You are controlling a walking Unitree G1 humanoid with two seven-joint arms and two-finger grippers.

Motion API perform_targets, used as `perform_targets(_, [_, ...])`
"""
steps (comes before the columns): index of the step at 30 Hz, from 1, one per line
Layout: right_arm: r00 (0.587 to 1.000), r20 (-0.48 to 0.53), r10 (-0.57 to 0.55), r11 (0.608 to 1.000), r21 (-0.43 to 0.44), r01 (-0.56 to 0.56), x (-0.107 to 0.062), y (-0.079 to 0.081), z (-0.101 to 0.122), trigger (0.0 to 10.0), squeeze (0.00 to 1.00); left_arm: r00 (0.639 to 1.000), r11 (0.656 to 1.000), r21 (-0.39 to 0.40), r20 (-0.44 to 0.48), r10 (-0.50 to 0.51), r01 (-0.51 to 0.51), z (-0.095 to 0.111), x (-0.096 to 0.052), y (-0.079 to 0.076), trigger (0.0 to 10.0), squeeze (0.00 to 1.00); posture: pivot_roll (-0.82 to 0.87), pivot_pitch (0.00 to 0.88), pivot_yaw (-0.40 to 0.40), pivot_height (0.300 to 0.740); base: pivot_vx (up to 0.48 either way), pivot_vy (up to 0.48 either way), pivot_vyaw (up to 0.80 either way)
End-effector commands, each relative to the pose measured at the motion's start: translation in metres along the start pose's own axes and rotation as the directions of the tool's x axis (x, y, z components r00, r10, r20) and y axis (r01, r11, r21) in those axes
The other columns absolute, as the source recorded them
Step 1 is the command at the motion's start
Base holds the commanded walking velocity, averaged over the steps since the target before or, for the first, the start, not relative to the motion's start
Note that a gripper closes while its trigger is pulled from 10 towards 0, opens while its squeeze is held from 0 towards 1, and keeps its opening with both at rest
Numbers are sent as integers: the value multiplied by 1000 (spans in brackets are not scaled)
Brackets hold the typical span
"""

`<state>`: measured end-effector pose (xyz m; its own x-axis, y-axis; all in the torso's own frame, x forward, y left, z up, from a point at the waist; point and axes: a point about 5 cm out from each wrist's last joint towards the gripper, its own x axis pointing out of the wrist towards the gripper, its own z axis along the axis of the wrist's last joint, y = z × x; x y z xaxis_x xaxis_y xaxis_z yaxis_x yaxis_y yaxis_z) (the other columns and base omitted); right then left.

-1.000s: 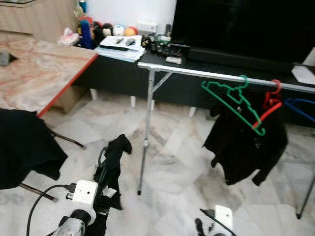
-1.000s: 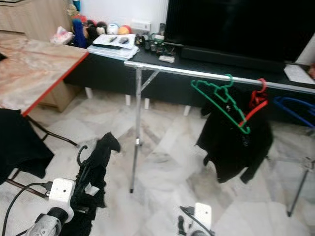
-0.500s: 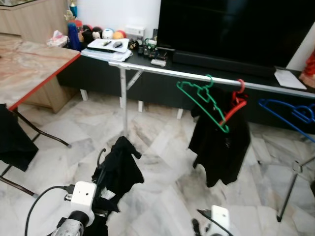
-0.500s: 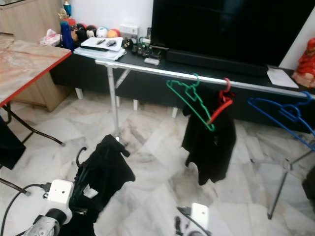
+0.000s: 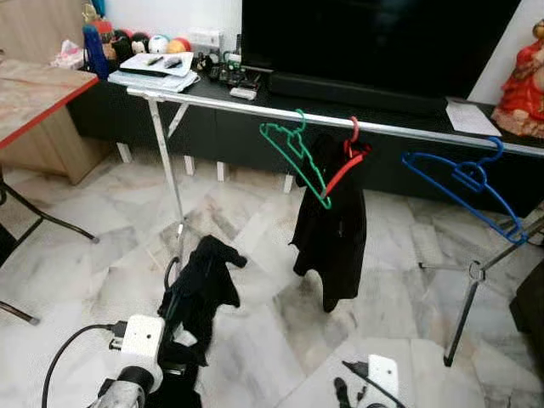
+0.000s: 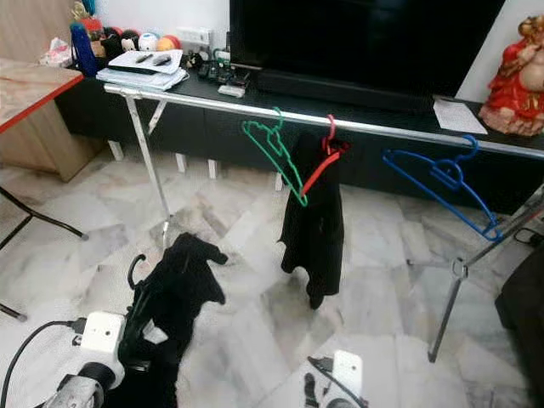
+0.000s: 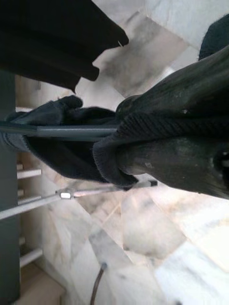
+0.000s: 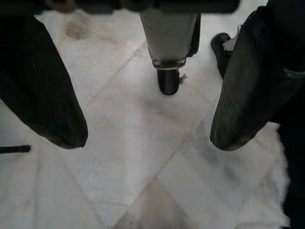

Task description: Hang hanger

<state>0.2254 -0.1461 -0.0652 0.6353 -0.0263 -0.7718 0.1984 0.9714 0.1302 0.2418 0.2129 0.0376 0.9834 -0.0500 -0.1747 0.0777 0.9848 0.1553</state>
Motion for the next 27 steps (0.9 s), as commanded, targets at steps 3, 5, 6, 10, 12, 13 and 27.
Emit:
perform_targets(3, [1000, -21, 0, 1000, -24, 0, 0, -1, -4, 10000, 0, 998, 998, -20, 27, 53, -53, 7, 0, 9, 10000, 0, 68, 161, -67, 740, 0, 0, 0])
perform_targets(5, [1000, -23, 1, 1000, -28, -2, 0, 0, -4, 10000, 0, 998, 998, -18, 30, 58, -58, 7, 0, 9, 10000, 0, 69, 161, -67, 740, 146, 0, 0])
perform_targets(6, [1000, -23, 2, 1000, -28, -2, 0, 0, -3, 10000, 0, 998, 998, -18, 30, 58, -58, 7, 0, 9, 10000, 0, 69, 161, -67, 740, 292, 0, 0])
perform_targets(10, [1000, -23, 4, 1000, -29, -4, 0, 0, -3, 10000, 0, 998, 998, -20, 32, 57, -56, 8, 1, 9, 10000, 0, 67, 163, -69, 740, 321, 0, 0])
perform_targets(12, [1000, -22, 4, 1000, -24, -4, 0, 0, -3, 10000, 0, 998, 998, -21, 32, 57, -56, 8, 1, 9, 10000, 0, 68, 163, -68, 740, 345, 0, 0])
perform_targets(13, [1000, -22, 4, 1000, -21, -5, 0, 0, -3, 10000, 0, 998, 998, -20, 32, 57, -56, 8, 1, 9, 10000, 0, 69, 163, -67, 740, 349, 0, 0])
perform_targets(27, [1000, -18, 11, 1000, -25, -11, 0, 0, 0, 10000, 0, 998, 998, -19, 36, 59, -59, 9, 2, 8, 10000, 0, 73, 166, -77, 740, 361, 0, 0])
